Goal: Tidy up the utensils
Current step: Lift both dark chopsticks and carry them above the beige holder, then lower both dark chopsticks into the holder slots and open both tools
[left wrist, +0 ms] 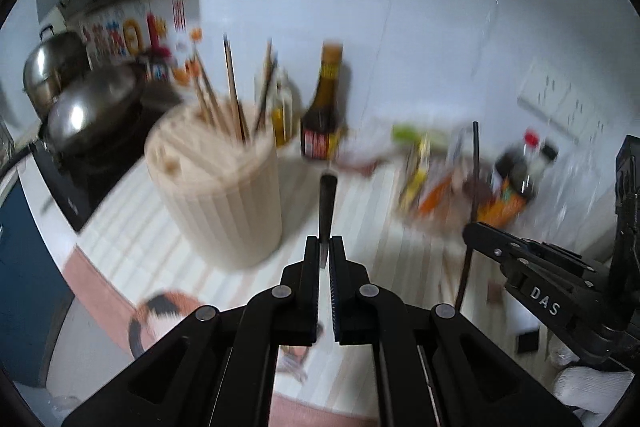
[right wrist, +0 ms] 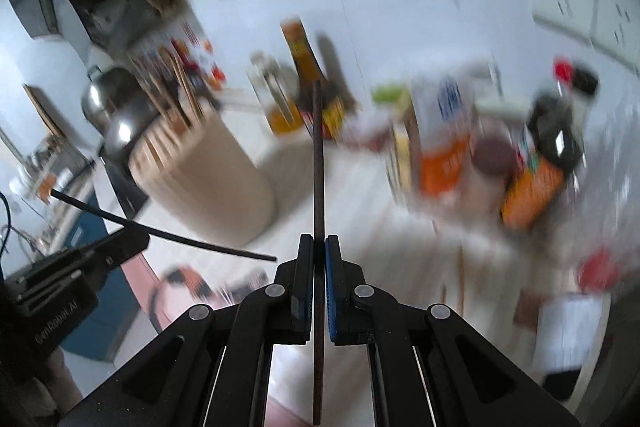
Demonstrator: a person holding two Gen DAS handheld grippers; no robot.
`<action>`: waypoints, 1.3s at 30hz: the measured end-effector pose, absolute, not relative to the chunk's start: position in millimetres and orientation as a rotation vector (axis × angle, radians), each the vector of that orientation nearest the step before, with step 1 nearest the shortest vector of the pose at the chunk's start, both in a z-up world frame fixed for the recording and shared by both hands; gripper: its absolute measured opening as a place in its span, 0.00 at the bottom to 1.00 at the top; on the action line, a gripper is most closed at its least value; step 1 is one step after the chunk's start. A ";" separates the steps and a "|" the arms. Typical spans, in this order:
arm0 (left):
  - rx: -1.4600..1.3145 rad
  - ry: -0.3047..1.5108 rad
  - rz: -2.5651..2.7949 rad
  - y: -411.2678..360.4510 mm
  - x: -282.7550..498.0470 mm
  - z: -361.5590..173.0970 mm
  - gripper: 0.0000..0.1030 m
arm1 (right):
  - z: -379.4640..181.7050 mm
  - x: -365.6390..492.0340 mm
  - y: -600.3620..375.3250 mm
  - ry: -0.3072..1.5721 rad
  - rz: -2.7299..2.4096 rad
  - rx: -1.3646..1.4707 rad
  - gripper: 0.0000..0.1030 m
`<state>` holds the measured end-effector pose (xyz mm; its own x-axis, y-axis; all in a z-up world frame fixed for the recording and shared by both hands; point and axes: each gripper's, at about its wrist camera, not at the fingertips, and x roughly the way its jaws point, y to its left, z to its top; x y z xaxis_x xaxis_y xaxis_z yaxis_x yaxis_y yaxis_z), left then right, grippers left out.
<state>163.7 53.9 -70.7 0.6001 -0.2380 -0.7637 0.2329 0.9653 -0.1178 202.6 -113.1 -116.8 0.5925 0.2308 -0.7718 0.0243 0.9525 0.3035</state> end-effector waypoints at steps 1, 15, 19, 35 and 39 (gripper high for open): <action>-0.017 0.864 -0.274 55.3 171.7 -58.5 0.02 | -105.2 213.6 -112.8 0.901 0.130 0.298 0.05; -0.052 0.632 -0.206 88.2 246.4 71.7 0.02 | -2.6 352.7 -84.9 0.641 0.220 0.367 0.05; -0.037 0.612 -0.148 100.0 261.9 76.4 0.02 | -9.1 380.8 -69.0 0.628 0.243 0.396 0.05; -0.109 0.771 -0.113 117.5 315.0 5.2 0.02 | -78.4 422.3 -34.9 0.646 0.232 0.434 0.05; -0.137 0.812 -0.132 120.3 318.2 -4.4 0.02 | -84.0 420.1 -31.9 0.648 0.243 0.422 0.05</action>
